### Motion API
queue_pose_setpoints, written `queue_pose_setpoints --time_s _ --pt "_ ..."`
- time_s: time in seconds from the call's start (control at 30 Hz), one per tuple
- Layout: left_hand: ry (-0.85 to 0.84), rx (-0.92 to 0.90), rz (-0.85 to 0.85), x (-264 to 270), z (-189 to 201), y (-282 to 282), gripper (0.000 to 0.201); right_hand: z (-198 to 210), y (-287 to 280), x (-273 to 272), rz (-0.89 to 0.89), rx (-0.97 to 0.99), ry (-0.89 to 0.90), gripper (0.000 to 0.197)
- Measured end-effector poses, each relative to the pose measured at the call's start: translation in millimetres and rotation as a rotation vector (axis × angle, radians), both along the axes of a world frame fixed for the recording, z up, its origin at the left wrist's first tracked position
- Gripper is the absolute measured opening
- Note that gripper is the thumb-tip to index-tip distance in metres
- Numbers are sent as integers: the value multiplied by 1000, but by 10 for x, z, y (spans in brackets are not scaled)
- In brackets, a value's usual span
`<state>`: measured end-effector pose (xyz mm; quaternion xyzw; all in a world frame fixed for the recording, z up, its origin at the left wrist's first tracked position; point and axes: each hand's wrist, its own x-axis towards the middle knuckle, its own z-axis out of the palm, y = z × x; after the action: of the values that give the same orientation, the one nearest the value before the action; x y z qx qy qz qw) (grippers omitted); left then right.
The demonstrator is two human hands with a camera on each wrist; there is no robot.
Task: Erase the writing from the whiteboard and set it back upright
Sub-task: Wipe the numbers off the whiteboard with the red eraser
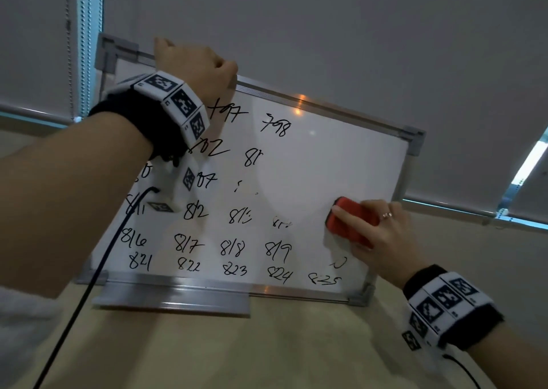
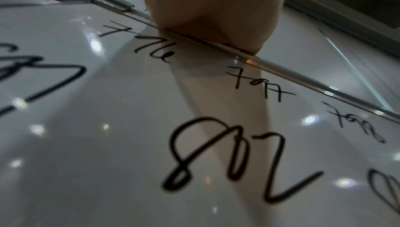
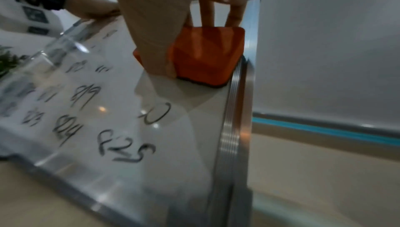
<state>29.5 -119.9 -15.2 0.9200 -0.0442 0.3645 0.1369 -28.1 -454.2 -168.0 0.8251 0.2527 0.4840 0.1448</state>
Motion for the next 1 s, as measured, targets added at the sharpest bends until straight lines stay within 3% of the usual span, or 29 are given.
queue_pose_setpoints --time_s 0.07,0.17,0.23,0.33,0.43,0.5,0.63,0.7,0.77,0.87,0.93,1.0 --pt "-9 -4 -1 0 -1 -4 49 -179 -2 -38 28 -88 34 62" --pt "-11 -11 -5 6 0 -13 48 -374 -42 -134 -4 -425 130 80" --pt "-13 -12 -7 9 -2 -10 47 -339 -57 -139 16 -509 106 74" --pt "-15 -15 -2 20 -8 1 48 -50 -65 -66 19 -257 3 57" --pt "-15 -27 -1 21 -13 -6 49 184 -79 -37 -72 29 -18 54" --pt "-13 -24 -5 23 -10 -9 48 35 -44 -25 -27 -19 -1 53" --pt "-30 -23 -10 28 -9 15 50 -486 -29 -88 75 -401 54 49" --pt "-31 -27 -15 23 -9 18 50 -446 -72 -90 80 -510 59 53" --pt "-29 -23 -15 23 -4 13 50 -266 -88 -43 74 -479 27 58" --pt "-7 -27 -13 41 -5 15 49 -36 -136 -20 35 -201 -7 56" --pt "9 -31 -5 52 -7 18 51 -96 -151 -53 -4 -121 -11 59" --pt "8 -22 3 60 0 10 51 -326 -159 -104 -13 -188 22 66"
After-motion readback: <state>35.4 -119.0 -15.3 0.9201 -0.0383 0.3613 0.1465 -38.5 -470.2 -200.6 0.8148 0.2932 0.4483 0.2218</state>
